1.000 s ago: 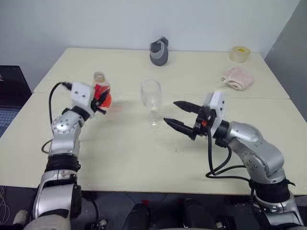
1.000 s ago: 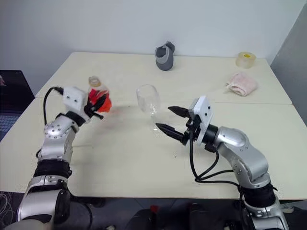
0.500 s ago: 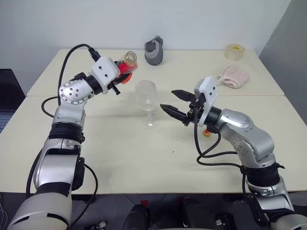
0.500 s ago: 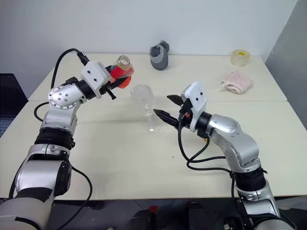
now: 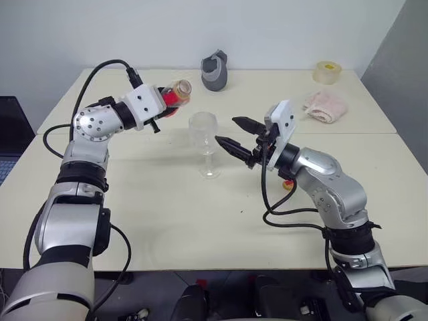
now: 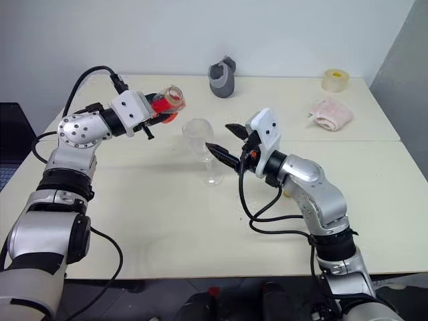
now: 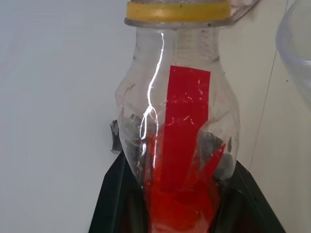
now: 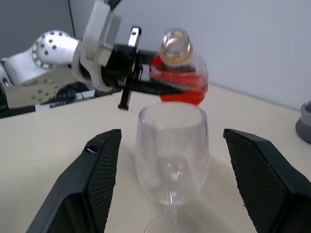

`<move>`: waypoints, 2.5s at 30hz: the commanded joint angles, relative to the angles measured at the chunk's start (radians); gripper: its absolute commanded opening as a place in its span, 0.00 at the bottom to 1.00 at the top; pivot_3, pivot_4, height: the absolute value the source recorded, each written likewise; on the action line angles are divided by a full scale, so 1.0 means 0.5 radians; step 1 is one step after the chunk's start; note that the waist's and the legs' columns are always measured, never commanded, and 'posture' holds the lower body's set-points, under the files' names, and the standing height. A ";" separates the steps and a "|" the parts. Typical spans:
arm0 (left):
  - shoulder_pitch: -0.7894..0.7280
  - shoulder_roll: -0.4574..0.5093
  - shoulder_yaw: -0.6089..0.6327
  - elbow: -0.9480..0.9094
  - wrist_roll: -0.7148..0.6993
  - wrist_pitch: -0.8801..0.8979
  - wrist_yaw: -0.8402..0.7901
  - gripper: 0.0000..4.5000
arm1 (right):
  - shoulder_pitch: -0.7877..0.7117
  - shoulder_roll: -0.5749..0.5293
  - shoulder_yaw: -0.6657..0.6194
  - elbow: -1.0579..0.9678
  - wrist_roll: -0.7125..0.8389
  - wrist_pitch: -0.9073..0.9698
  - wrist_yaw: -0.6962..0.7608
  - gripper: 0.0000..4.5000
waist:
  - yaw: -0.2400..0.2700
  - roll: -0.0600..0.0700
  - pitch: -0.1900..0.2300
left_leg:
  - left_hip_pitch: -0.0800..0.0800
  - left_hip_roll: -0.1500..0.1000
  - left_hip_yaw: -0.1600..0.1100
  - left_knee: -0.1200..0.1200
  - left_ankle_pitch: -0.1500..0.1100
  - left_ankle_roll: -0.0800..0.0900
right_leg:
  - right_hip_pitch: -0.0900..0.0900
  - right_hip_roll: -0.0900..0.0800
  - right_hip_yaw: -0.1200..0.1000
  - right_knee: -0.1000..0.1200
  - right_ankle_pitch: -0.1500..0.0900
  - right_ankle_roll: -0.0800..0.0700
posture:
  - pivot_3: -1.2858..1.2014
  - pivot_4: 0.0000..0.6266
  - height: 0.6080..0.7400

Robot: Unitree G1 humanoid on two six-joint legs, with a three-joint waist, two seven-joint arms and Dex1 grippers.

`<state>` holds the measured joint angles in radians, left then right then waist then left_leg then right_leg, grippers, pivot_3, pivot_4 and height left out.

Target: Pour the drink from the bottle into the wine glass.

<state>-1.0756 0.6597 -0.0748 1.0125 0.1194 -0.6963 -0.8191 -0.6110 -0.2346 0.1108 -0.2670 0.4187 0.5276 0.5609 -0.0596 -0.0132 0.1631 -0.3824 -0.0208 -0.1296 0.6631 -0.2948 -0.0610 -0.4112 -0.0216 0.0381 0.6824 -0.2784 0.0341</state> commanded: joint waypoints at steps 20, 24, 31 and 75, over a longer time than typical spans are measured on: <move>-0.326 0.198 -0.165 0.249 0.334 -0.475 0.129 0.22 | 0.034 0.061 0.004 -0.029 -0.040 -0.261 0.013 0.80 | -0.008 0.000 0.000 | 0.000 0.000 0.000 0.000 0.000 0.001 | 0.000 0.000 0.000 0.001 0.000 0.000 | 0.52 0.24 1.00; -0.370 0.218 -0.198 0.288 0.413 -0.529 0.183 0.22 | 0.048 0.058 0.011 -0.032 -0.050 -0.274 0.013 0.80 | -0.008 0.000 0.000 | 0.000 -0.001 0.000 0.000 0.000 0.001 | 0.000 0.000 0.000 0.001 0.000 0.000 | 0.52 0.24 1.00; -0.435 0.281 -0.295 0.341 0.577 -0.630 0.299 0.22 | 0.068 0.056 0.002 -0.044 -0.060 -0.281 0.008 0.80 | -0.010 0.000 0.000 | 0.000 -0.001 0.000 0.000 0.000 0.001 | 0.000 0.000 0.000 0.002 0.000 0.000 | 0.52 0.24 1.00; -0.741 0.354 -0.671 0.479 1.124 -0.834 0.882 0.22 | 0.016 0.067 -0.019 0.005 -0.068 -0.314 0.022 0.80 | -0.013 0.000 0.000 | 0.000 -0.002 0.001 0.001 0.000 0.001 | -0.001 0.000 0.000 0.004 -0.001 0.001 | 0.52 0.24 1.00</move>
<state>-1.3911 0.8100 -0.4200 1.2632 0.6867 -1.1069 -0.4058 -0.5762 -0.2069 0.1182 -0.2406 0.3767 0.3986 0.5681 -0.0662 -0.0132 0.1631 -0.3822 -0.0218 -0.1292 0.6634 -0.2950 -0.0602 -0.4118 -0.0218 0.0381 0.6844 -0.2788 0.0348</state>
